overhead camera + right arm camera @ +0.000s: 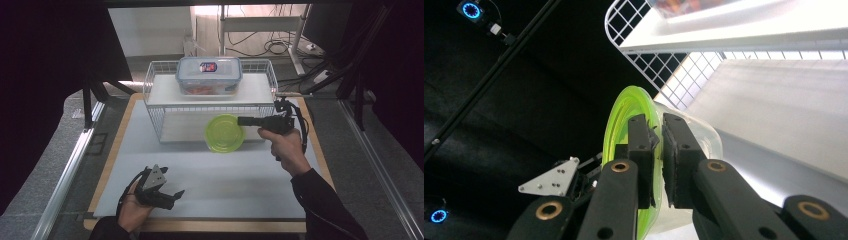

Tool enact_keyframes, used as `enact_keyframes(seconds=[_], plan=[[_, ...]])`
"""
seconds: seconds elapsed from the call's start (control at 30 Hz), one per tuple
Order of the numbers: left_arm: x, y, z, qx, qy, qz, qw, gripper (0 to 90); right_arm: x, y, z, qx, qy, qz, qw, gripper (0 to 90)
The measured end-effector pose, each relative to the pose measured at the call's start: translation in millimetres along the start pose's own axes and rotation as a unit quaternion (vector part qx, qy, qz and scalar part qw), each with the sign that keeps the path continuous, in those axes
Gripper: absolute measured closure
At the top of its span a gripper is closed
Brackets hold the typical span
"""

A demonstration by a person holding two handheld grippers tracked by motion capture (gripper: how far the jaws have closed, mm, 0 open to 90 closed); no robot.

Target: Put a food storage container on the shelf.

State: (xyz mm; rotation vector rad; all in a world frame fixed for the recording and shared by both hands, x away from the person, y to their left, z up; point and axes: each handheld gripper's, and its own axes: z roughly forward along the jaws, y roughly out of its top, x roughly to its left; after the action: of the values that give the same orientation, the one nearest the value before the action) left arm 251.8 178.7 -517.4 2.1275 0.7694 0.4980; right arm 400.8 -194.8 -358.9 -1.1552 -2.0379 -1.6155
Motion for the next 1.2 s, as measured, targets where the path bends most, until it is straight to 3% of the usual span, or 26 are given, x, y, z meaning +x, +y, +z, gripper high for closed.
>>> enact_keyframes(seconds=[0.83, 1.2], plan=[[1.2, -0.3, -1.3, -0.004, 0.001, -0.005, 1.0000, 5.7, 24.8, 51.2, -3.7, -0.028, 0.007, -0.002, 0.9996, 83.9], [1.4, -0.3, -1.6, -0.007, 0.001, -0.008, 0.9999, 5.4, 28.6, 71.6, -1.7, -0.043, 0.013, 0.012, 0.9989, 83.9]])
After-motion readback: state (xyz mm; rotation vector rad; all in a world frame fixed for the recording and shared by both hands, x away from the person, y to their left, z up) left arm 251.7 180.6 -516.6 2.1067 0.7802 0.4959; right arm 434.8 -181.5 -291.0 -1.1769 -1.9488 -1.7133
